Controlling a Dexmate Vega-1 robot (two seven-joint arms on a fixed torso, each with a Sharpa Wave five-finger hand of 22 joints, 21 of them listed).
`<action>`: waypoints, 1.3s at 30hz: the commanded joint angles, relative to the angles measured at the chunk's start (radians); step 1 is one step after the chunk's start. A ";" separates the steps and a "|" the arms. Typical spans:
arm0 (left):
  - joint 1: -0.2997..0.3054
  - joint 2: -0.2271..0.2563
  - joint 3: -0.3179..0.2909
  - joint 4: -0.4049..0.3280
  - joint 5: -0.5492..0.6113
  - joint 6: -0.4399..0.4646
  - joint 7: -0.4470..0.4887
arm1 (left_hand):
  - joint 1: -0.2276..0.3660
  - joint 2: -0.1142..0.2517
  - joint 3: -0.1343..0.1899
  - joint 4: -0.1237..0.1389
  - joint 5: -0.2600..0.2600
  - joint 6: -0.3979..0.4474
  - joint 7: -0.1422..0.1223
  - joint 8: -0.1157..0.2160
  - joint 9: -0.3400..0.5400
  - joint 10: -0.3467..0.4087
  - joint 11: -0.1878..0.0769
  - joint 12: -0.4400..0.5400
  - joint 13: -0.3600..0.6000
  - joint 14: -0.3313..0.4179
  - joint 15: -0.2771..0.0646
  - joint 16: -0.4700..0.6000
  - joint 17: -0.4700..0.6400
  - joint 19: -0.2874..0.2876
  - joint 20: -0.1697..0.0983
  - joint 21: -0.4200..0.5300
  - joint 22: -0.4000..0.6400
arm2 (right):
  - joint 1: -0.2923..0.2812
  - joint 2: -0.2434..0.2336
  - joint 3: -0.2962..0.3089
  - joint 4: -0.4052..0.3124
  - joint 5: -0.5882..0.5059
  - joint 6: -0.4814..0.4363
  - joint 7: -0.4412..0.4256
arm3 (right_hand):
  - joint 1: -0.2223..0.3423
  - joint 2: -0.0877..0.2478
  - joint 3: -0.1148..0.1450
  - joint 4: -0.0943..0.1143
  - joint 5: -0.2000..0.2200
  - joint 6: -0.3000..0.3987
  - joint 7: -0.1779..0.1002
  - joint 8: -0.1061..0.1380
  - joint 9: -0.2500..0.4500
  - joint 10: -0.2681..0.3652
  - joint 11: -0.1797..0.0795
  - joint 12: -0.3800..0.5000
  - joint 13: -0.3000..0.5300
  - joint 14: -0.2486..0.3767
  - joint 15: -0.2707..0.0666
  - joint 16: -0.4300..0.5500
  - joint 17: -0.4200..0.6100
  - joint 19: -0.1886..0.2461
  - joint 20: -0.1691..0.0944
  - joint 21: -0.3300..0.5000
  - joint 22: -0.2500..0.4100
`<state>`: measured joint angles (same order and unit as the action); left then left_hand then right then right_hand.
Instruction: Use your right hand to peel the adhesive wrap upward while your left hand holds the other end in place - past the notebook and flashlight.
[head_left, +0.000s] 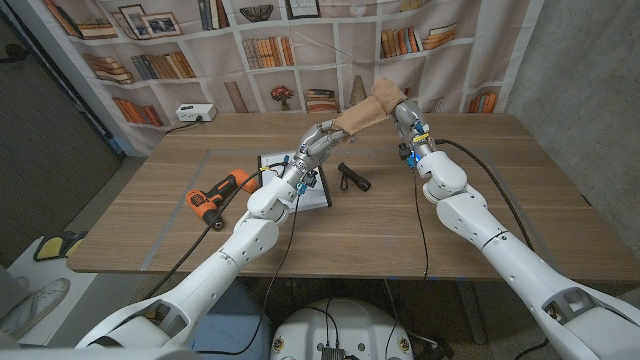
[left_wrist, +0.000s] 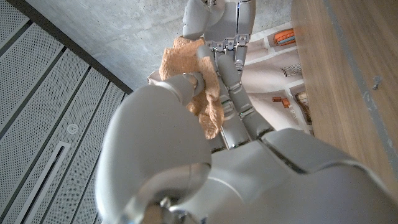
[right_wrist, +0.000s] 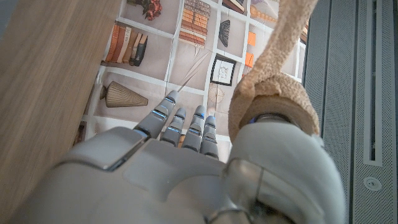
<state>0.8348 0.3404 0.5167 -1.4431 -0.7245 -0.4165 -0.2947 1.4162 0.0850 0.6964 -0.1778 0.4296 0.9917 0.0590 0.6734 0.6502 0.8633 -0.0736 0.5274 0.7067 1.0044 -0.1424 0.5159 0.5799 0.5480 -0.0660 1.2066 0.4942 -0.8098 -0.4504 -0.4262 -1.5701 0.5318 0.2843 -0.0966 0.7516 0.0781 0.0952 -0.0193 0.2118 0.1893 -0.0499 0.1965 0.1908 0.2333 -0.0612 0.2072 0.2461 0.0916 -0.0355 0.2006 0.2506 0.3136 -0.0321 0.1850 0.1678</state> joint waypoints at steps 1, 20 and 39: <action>0.033 0.018 -0.015 -0.044 -0.002 -0.011 0.026 | 0.036 0.029 0.010 -0.001 0.006 0.005 -0.003 -0.001 0.005 0.036 -0.025 0.001 0.008 0.065 -0.061 0.007 0.007 -0.005 0.002 0.013 -0.006 | -0.010 -0.007 0.013 -0.016 0.005 -0.010 -0.019 | 0.001 0.003 0.004 -0.008 0.004 0.001 0.006 0.005 0.003 0.001 0.001 -0.001 -0.001 0.001 -0.068 0.010 -0.001 0.001 -0.001 0.002 0.000; 0.059 0.045 -0.009 -0.090 0.004 0.008 0.048 | 0.032 0.032 0.007 0.000 0.006 0.013 -0.004 -0.002 0.006 0.043 -0.027 -0.007 0.017 0.063 -0.060 0.015 0.020 -0.016 0.005 0.031 -0.032 | -0.005 -0.014 0.055 0.013 0.008 0.008 -0.053 | -0.009 0.003 -0.002 -0.007 0.003 0.001 0.008 0.005 0.003 0.002 0.007 -0.001 -0.003 -0.001 -0.066 0.011 -0.005 0.003 0.001 0.003 0.000; 0.050 0.050 -0.007 -0.081 0.001 0.025 0.051 | 0.025 0.033 0.002 0.001 0.007 0.027 -0.004 -0.004 0.000 0.053 -0.029 -0.016 0.022 0.070 -0.058 0.020 0.021 -0.023 0.003 0.050 -0.057 | 0.013 -0.025 0.104 0.059 0.041 0.013 -0.069 | -0.016 0.005 -0.007 -0.007 0.003 0.000 0.012 0.004 0.003 0.006 0.009 0.001 -0.005 0.004 -0.064 0.014 -0.008 0.005 0.007 0.003 0.000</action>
<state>0.8924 0.3907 0.5081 -1.5366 -0.7201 -0.3971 -0.2411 1.4162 0.0851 0.6963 -0.1777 0.4323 1.0097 0.0552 0.6724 0.6490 0.8811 -0.0770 0.5126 0.7289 1.0117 -0.1351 0.5306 0.5975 0.5284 -0.0644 1.2504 0.4368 -0.8094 -0.4724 -0.3447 -1.5385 0.5593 0.2928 -0.1557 0.7475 0.0822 0.0882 -0.0263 0.2118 0.1838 -0.0445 0.1965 0.1910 0.2369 -0.0576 0.2072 0.2416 0.0915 -0.0355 0.2121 0.2415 0.3137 -0.0321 0.1850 0.1678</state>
